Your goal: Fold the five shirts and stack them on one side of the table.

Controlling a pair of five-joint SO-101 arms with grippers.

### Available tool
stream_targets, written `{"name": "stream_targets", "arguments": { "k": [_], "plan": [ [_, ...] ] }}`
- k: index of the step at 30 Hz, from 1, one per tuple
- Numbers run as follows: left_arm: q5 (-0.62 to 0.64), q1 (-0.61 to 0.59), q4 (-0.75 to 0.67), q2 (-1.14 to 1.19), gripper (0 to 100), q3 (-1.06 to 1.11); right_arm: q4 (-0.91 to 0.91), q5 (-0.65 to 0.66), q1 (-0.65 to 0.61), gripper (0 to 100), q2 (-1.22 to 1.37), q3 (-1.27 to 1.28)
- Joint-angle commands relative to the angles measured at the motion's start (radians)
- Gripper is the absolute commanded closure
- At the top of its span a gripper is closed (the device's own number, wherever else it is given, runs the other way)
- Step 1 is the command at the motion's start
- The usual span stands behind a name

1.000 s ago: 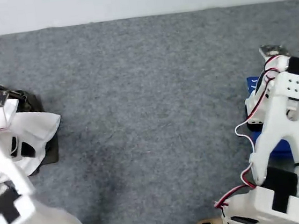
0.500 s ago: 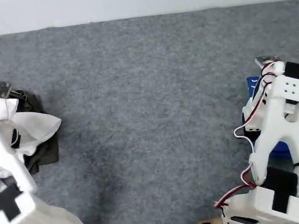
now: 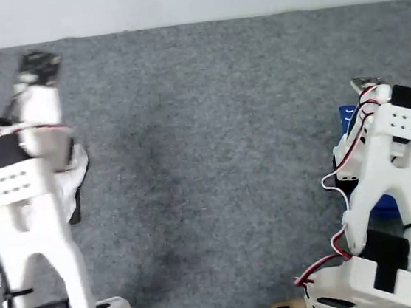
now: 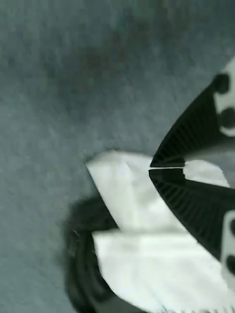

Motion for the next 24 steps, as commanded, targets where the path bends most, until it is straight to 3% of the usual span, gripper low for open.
{"name": "stream_targets", "arguments": {
  "k": [1,4,8,15,18,24],
  "plan": [
    [0.078,0.199,-0.074,-0.048,99,-0.048,0.036,-0.006,-0.008,99.0,-0.05,-0.011],
    [0.08,0.25,-0.064,-0.046,99,-0.047,0.036,-0.005,-0.007,99.0,-0.05,-0.011],
    [0.02,0.153,0.038,-0.046,98,-0.042,0.036,-0.005,-0.005,99.0,-0.05,-0.009],
    [-0.181,-0.121,0.272,-0.057,86,-0.044,0.036,-0.005,-0.007,99.0,-0.048,-0.009],
    [-0.293,-0.265,0.348,-0.057,85,-0.041,0.035,-0.005,-0.01,99.0,-0.048,-0.009],
    [-0.434,-0.589,0.292,-0.049,82,0.007,0.03,-0.005,-0.013,99.0,-0.041,-0.009]
  ]
}}
